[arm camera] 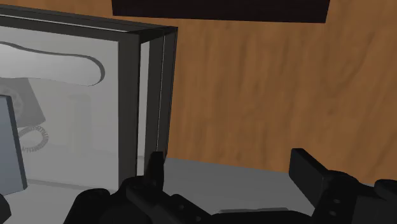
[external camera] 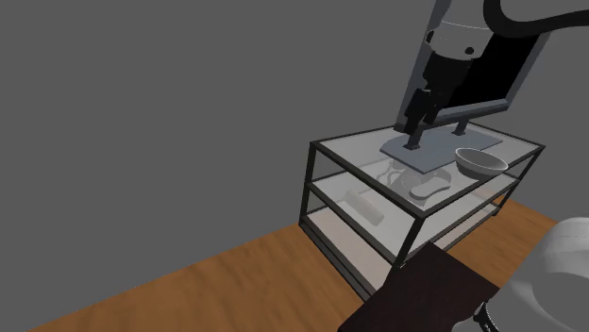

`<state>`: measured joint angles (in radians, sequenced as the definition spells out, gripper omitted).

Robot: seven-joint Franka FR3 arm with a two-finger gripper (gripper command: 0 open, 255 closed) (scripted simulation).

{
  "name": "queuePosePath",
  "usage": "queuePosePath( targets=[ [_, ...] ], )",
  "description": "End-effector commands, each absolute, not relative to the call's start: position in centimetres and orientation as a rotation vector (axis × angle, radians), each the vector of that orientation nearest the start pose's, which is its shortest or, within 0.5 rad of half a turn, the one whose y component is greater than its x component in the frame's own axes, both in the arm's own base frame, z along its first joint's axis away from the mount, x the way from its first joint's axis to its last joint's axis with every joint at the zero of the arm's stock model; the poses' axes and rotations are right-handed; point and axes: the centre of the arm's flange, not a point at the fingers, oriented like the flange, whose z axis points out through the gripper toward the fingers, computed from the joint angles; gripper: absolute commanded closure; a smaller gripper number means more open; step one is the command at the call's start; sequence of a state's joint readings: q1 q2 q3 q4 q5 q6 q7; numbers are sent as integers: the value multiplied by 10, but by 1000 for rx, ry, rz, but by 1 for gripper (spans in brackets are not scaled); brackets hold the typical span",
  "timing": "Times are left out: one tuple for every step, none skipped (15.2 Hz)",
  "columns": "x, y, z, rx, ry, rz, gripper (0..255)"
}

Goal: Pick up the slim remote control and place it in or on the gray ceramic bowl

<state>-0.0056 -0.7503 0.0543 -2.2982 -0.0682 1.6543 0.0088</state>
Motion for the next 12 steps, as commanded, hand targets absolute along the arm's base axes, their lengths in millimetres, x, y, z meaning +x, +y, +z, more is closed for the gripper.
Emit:
queuePosePath(
  targets=[
    [326,15,615,-3239,-48,-175,0],
    [320,6,607,-3236,-116,-171,0],
    [314,-4,599,-3231,-185,-166,0],
    [308,-13,591,-3225,-253,-162,0],
    [304,-23,583,-3217,-321,-158,0],
    [299,-33,575,-3208,-388,-153,0],
    [295,-43,567,-3197,-456,-149,0],
    [291,-53,559,-3185,-523,-144,0],
    [287,-64,551,-3171,-590,-139,0],
    [284,-75,544,-3156,-656,-135,0],
    [282,-85,536,-3139,-723,-130,0],
    [280,-96,528,-3121,-788,-125,0]
  ],
)
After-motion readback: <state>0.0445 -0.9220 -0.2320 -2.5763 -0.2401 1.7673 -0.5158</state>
